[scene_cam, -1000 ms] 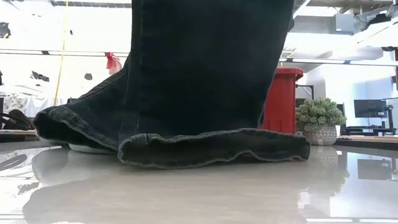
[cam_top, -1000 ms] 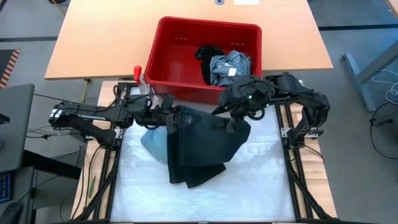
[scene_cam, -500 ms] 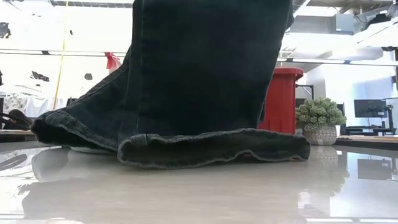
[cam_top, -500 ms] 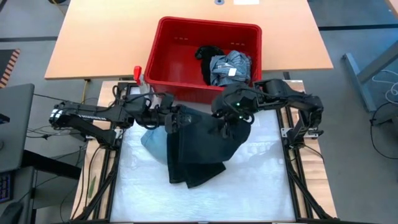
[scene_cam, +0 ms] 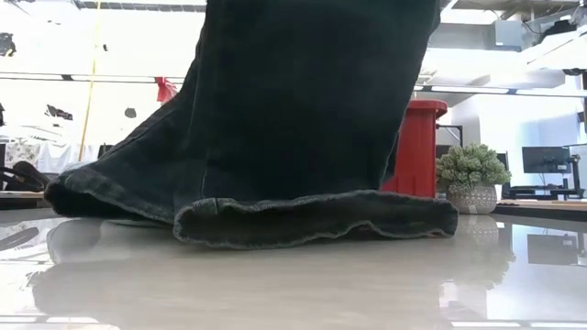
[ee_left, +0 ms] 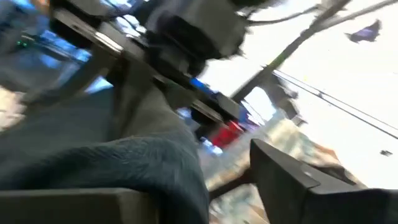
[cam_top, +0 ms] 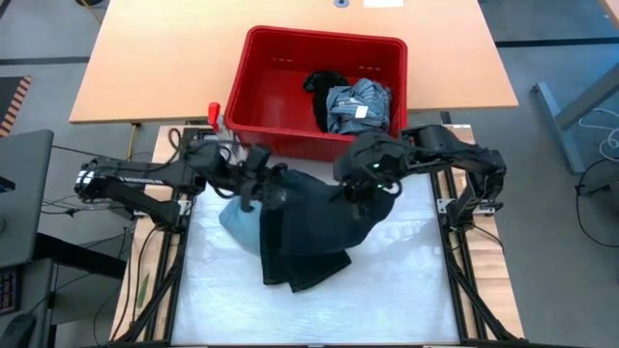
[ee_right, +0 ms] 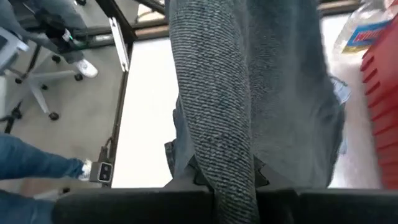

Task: Fold laundry
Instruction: Fold the black pants from the red laundry bin

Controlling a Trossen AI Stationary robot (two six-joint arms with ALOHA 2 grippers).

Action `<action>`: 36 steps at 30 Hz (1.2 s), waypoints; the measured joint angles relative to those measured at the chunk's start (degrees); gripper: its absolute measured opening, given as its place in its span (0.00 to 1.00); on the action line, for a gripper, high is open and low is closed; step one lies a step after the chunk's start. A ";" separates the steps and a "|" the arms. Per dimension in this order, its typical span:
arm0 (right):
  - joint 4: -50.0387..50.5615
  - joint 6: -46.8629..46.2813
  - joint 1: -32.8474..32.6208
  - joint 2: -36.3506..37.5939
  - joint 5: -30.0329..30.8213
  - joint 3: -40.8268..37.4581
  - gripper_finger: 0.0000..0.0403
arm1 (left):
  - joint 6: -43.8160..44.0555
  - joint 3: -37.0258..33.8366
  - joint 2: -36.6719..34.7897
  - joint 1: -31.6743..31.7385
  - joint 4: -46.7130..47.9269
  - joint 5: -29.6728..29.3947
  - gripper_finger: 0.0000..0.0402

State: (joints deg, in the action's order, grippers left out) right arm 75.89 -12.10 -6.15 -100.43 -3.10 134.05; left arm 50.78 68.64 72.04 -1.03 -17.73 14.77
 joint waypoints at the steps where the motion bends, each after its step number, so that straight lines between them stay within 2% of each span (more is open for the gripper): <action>1: 0.41 0.00 0.00 0.35 -0.08 0.72 0.09 | 0.45 0.04 -0.47 0.87 -0.28 2.21 0.42; 4: 1.55 0.02 0.09 3.43 -0.06 0.55 0.09 | 1.12 0.09 -2.17 2.74 -0.41 6.36 0.45; 9: 3.70 -1.11 0.13 9.40 0.07 0.72 0.09 | -3.75 0.11 -5.60 2.99 -3.28 6.51 0.45; 12: 4.99 -1.85 0.83 12.71 3.01 0.78 0.09 | -6.92 0.24 -6.24 -0.32 -7.28 4.45 0.45; 15: 6.55 -2.04 2.68 14.88 3.49 0.78 0.09 | -10.79 0.24 -5.06 -4.93 -7.19 4.92 0.46; 19: 8.41 -3.87 5.02 15.99 3.15 0.78 0.09 | -17.12 0.18 -1.25 -11.37 -6.74 5.82 0.46; 23: 8.77 -4.20 5.14 16.10 3.18 0.79 0.09 | -18.05 0.14 4.42 -14.71 -6.70 7.51 0.46; 27: 8.41 -4.44 5.14 15.83 1.88 0.80 0.10 | -17.93 0.09 9.46 -15.13 -10.15 8.05 0.46; 36: 5.87 -4.58 5.15 16.21 -0.43 0.82 0.10 | -13.52 0.09 20.64 -14.33 -14.61 15.08 0.46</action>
State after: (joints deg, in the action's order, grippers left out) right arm 81.76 -16.67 -1.01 -84.22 -3.53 134.87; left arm 37.26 68.73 92.68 -15.35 -32.33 29.85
